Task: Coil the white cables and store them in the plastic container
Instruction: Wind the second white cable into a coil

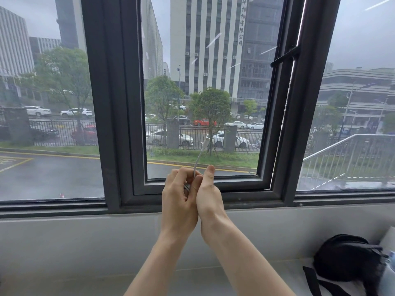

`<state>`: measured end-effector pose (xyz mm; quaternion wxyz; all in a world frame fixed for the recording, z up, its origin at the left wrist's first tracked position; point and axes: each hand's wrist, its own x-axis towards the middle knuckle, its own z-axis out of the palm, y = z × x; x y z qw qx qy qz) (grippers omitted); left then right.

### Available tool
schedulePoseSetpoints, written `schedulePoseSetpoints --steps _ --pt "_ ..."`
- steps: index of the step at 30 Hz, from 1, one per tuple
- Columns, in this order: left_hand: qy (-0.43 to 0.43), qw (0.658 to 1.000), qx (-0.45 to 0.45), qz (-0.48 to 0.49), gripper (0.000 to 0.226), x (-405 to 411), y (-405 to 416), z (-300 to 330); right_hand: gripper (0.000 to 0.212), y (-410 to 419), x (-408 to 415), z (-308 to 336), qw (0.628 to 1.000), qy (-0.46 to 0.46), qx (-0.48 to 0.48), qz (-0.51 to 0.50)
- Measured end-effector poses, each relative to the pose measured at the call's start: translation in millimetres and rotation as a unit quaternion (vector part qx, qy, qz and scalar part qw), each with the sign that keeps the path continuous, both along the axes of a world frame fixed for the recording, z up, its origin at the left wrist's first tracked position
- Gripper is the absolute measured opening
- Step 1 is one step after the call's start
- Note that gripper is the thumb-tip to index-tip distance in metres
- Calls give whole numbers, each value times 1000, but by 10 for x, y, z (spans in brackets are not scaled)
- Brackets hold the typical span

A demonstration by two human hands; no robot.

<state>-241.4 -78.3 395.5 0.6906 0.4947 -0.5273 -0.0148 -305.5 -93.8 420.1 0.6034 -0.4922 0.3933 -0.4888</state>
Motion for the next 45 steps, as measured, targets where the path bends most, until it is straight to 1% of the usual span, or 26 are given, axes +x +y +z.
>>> schedulePoseSetpoints --steps 3,7,17,21,27,31,35,38,40,43,45 --pt "-2 1000 -13 11 10 -1 21 5 69 15 -29 22 998 -30 36 34" --pt "-32 997 -33 63 14 -36 54 33 72 21 -24 33 995 -75 52 49" --pt "66 998 -14 20 18 -2 50 83 59 98 -24 81 997 -33 3 74" --pt "71 997 -21 21 22 20 74 101 54 119 -16 102 994 -35 2 103" --pt "32 996 -61 60 23 55 95 130 48 130 -18 102 990 -49 1 136" --pt "27 995 -62 76 23 61 81 137 48 107 -22 80 987 -66 10 148" --pt "71 991 -61 94 27 81 76 112 57 67 -21 79 984 -6 -2 176" --pt "66 990 -41 121 26 110 53 103 57 55 -38 81 982 25 -22 187" --pt "51 990 -37 128 23 89 53 119 55 76 -31 61 983 25 -41 179" --pt "38 990 -50 124 9 45 84 126 56 120 -7 54 986 35 -67 150" --pt "36 992 -59 109 23 47 105 130 59 99 -12 36 985 56 -82 142"
